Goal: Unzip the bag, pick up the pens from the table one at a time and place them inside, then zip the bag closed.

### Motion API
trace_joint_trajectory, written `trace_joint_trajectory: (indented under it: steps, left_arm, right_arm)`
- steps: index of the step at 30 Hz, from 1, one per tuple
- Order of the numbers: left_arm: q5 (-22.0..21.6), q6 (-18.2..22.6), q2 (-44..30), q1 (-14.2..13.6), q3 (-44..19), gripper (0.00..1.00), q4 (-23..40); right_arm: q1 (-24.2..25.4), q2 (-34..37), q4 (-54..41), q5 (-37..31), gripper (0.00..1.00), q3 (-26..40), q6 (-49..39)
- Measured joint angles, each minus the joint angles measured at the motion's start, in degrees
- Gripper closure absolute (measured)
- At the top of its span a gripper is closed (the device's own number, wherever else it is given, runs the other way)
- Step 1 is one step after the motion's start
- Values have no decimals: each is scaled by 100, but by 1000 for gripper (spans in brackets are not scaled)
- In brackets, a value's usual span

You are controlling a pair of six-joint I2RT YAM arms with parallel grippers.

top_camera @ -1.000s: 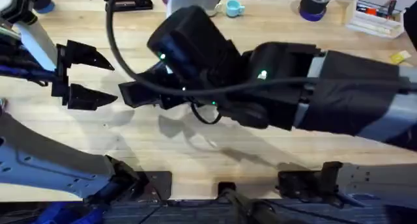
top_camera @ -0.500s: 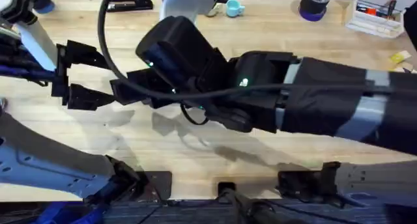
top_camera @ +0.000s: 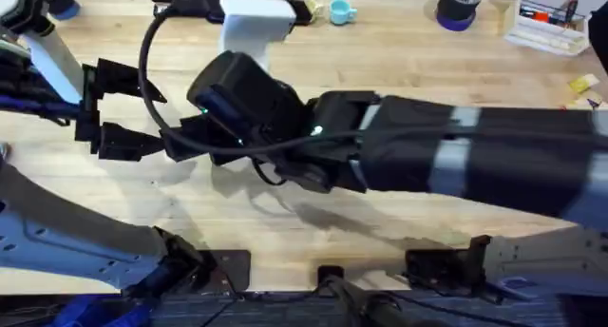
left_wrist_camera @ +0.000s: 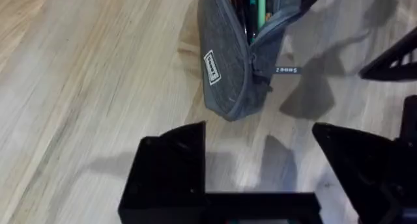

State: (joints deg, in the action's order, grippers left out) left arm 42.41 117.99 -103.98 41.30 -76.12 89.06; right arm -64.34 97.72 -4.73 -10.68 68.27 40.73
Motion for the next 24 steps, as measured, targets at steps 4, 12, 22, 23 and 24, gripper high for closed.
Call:
trace_joint_trajectory:
  steps: [4,12,22,23,24]
  left_arm:
    - [0,0,0,0,0,8,0]
    - [-1,0,0,0,0,7,0]
    - [0,0,0,0,0,8,0]
    - [-2,-1,0,0,0,8,0]
    - [0,0,0,0,0,8,0]
  right_arm:
    - [0,305,194,17,4,0,-2]
    - [-4,514,518,105,4,4,0]
    - [-15,1041,1017,146,4,20,-2]
    - [-15,1102,1075,146,4,22,-2]
    - [-15,1156,1117,144,4,22,-2]
